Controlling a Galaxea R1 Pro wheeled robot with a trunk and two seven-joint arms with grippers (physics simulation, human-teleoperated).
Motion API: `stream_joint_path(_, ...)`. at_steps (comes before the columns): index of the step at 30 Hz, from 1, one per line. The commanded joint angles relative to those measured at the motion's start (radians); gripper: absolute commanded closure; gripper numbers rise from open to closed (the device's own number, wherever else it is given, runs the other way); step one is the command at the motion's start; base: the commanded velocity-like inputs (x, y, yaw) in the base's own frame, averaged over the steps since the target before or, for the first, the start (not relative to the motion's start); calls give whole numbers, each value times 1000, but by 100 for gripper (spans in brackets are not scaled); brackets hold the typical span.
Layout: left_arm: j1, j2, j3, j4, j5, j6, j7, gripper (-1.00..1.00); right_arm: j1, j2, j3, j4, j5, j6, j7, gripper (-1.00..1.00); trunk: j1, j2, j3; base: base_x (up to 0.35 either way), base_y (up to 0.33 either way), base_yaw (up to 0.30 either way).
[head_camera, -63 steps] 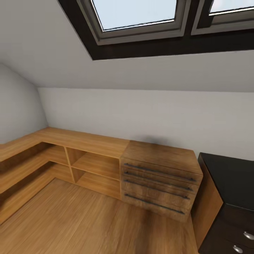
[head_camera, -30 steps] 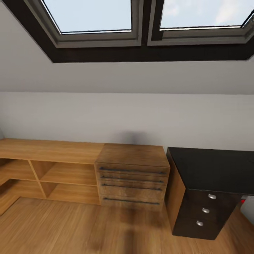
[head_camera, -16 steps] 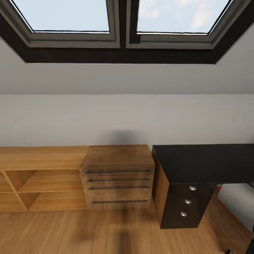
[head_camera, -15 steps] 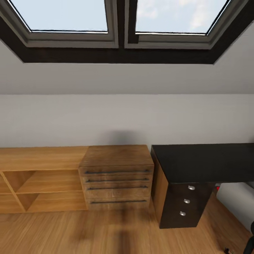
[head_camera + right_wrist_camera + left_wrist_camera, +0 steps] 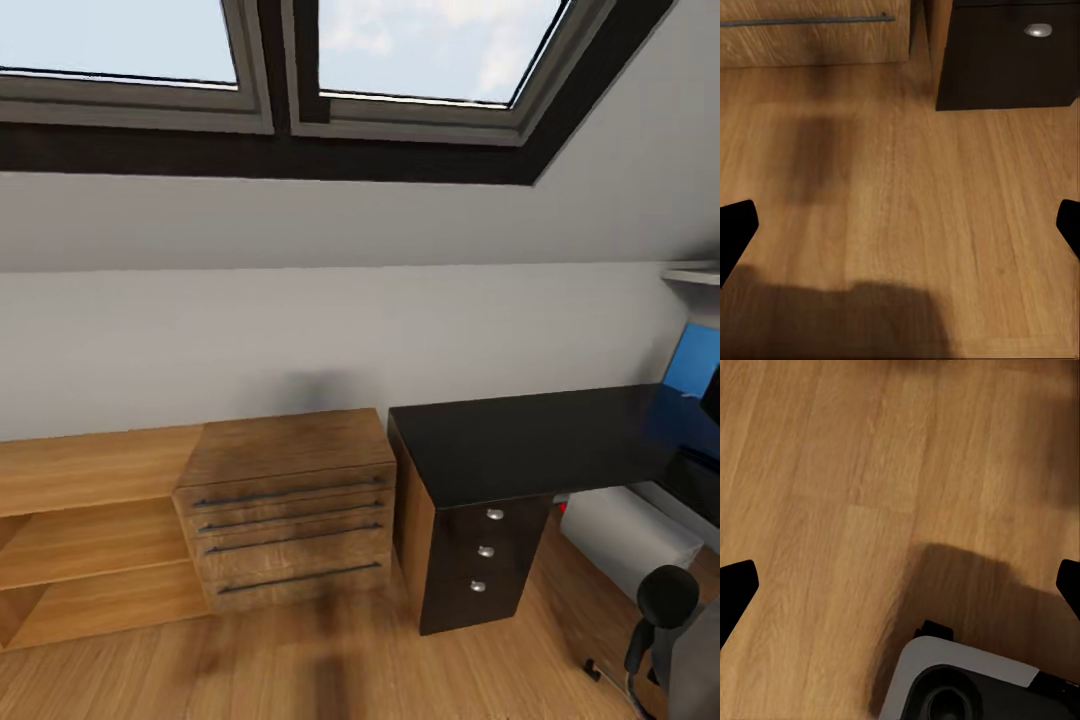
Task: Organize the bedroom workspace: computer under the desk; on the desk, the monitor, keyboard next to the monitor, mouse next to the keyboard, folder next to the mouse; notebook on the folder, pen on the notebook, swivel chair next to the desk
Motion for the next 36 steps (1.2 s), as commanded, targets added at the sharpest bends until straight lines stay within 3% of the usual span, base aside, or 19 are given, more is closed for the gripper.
stream_joint_path(1, 0, 0, 4, -1, -2, -1, 0, -100, -1, 0, -1, 0, 11, -3, -1, -100, 0, -1, -1, 0, 0, -290)
stream_joint_path(27, 0, 3, 3, 1, -2, 1, -1, -100, -1, -6, 4, -4, 32, -3, 1, -100, 0, -1, -1, 0, 0, -297)
stream_joint_path(36, 0, 3, 1, 1, -2, 0, -2, -100, -1, -4, 6, 0, 33, -3, 1, -100, 0, -1, -1, -196, 173, -298)
